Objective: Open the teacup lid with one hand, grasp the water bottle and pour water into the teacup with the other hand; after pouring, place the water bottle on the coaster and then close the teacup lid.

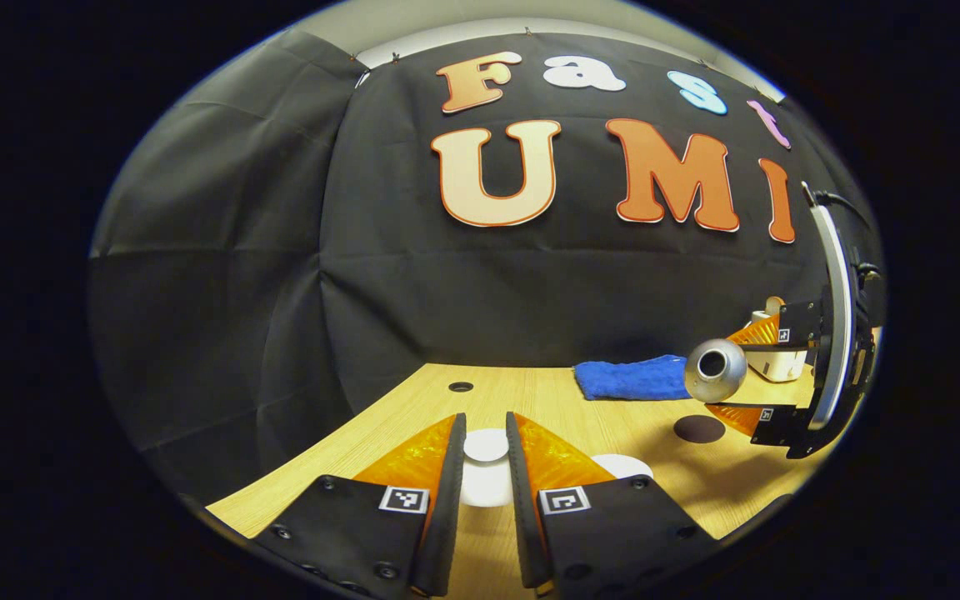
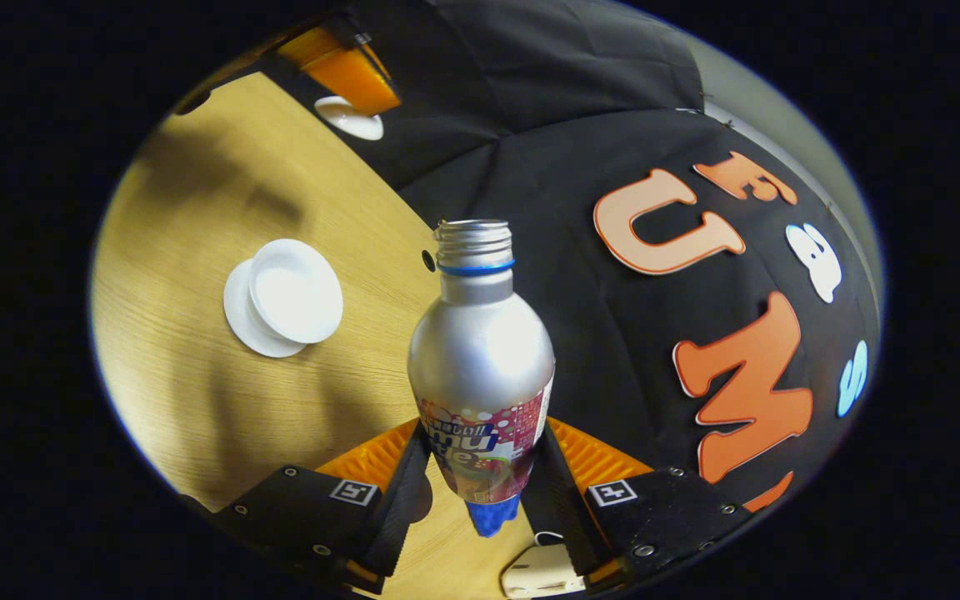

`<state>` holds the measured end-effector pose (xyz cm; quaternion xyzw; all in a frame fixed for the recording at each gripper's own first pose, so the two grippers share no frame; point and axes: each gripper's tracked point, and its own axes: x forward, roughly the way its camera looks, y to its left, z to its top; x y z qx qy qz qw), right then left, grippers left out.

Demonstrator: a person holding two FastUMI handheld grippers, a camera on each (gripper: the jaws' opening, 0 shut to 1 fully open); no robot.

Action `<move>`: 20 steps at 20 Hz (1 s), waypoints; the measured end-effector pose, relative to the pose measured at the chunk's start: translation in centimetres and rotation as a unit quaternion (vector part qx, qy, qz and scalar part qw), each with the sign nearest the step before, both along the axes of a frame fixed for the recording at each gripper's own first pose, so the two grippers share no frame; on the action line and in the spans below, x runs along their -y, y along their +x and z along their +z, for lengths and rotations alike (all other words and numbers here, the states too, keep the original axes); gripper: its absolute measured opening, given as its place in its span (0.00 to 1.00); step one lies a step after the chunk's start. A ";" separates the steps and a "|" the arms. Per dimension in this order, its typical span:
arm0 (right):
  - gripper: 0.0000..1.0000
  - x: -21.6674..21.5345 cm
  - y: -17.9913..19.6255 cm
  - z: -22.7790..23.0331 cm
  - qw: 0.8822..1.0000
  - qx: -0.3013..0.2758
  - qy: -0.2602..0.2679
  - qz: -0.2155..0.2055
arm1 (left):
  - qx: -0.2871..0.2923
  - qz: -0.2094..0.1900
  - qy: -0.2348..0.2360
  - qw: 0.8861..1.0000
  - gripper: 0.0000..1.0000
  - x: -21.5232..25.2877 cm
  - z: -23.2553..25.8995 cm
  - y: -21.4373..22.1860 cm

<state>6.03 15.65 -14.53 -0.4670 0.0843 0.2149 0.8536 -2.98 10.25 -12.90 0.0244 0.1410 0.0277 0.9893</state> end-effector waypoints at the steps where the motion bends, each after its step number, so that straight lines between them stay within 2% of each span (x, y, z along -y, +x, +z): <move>1: 0.77 0.5 0.0 -0.1 1.000 -0.008 0.021 -0.008 | 0.000 -0.003 -0.001 1.000 0.34 0.4 0.0 0.1; 4: 0.77 1.8 -0.5 -0.3 0.995 -0.033 0.084 -0.034 | 0.001 -0.014 -0.001 1.000 0.34 1.9 0.1 0.5; 5: 0.77 2.3 -0.6 -0.4 0.993 -0.040 0.102 -0.042 | 0.001 -0.017 0.000 1.000 0.31 2.5 0.2 0.6; 9: 0.77 4.4 -1.0 -0.9 0.980 -0.069 0.172 -0.077 | 0.000 -0.031 0.004 1.000 0.34 4.9 0.0 1.1; 12: 0.77 6.1 -1.5 -1.1 0.964 -0.092 0.226 -0.103 | -0.002 -0.040 0.006 0.999 0.35 6.6 -0.1 1.4; 17: 0.77 8.5 -1.4 -2.0 0.932 -0.128 0.309 -0.140 | -0.014 -0.056 0.005 0.998 0.34 9.6 -1.4 1.8; 20: 0.77 10.1 -1.6 -1.9 0.921 -0.132 0.334 -0.151 | -0.030 -0.062 0.004 0.998 0.31 10.9 -2.8 2.0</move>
